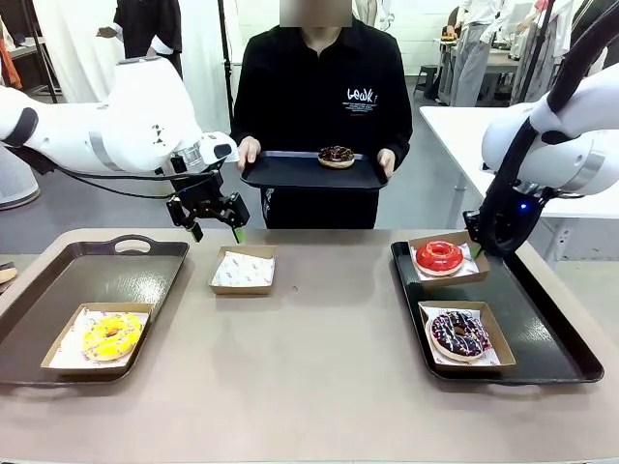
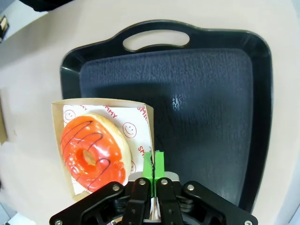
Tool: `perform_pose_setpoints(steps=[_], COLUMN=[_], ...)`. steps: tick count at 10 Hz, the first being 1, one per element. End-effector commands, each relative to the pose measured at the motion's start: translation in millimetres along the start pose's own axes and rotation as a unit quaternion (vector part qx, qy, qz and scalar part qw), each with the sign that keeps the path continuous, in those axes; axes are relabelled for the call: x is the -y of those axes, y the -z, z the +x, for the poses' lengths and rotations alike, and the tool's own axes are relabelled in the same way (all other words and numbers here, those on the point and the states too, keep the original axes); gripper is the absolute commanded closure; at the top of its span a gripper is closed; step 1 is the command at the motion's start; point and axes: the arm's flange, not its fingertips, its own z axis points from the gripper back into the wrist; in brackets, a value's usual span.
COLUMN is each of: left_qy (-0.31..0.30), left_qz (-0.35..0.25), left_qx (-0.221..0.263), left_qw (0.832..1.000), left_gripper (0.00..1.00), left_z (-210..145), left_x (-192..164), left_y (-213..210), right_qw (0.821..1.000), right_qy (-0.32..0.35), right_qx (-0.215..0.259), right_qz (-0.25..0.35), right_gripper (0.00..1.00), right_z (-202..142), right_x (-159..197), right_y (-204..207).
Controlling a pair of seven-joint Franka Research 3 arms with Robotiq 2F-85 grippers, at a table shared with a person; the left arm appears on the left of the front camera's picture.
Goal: Individually package the donuts and arrange them on the tray.
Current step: Place the picked Paper togo box on the Handle tray while simultaneously picking up another Paper togo box from the table with the other hand.
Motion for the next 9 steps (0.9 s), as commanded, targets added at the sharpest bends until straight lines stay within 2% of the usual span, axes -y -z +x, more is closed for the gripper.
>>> perform_pose_setpoints(steps=[1, 9], left_qy=[-0.021, -0.021], left_qz=[0.03, 0.061], left_qx=[-0.02, -0.051], left_qw=[0.999, 0.997], left_gripper=[0.0, 0.0], left_z=[15, 23], left_x=[8, 13], left_y=[8, 33], right_qw=[1.0, 0.995], right_qy=[0.004, 0.037], right_qx=[0.002, -0.032], right_qz=[-0.001, -0.089], right_gripper=[0.99, 0.99], right_z=[10, 18], right_x=[-7, -25], right_y=[10, 14])
